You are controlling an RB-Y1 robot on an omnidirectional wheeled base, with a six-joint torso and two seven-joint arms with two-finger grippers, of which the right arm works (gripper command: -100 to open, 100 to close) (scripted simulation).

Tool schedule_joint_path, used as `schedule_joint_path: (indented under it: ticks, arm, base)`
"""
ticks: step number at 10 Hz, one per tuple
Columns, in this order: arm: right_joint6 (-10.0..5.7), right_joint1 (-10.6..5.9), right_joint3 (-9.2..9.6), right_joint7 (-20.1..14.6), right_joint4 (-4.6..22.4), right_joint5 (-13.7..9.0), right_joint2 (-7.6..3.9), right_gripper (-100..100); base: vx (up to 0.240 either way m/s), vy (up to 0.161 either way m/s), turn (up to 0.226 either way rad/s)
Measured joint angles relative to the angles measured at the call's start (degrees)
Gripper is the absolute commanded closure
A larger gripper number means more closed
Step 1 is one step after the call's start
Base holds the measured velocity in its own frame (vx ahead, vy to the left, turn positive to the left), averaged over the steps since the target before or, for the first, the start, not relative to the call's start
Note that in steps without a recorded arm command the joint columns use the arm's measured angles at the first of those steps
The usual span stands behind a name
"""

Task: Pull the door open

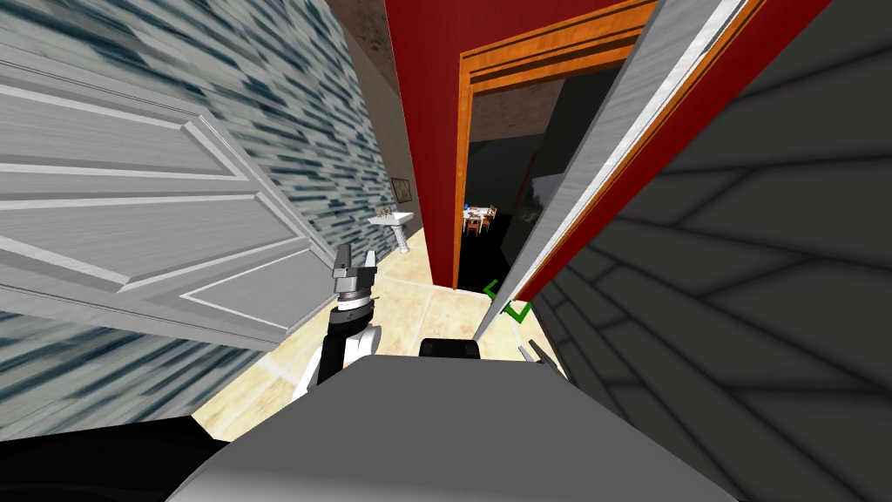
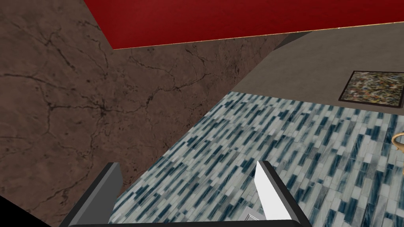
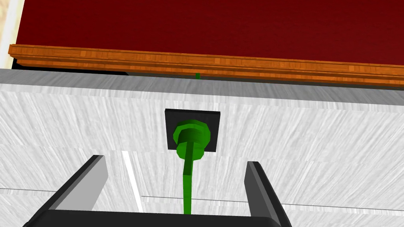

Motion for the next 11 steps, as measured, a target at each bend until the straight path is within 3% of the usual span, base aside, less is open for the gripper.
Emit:
schedule_joint_path:
  ticks: [1,6,11]
  arm:
    - [0.74,0.40,0.25,-0.10,-1.68,0.18,-0.36,-100]
    - [-0.11,-2.84,1.86,-0.66,0.64,1.58,-0.70,-100]
    - [-0.09,-4.46,2.88,-1.07,0.78,2.57,-0.96,-100]
  base:
    - [0.036,0.040,-0.125]
    - [-0.054,-0.047,-0.202]
    - [-0.046,-0.060,-0.029]
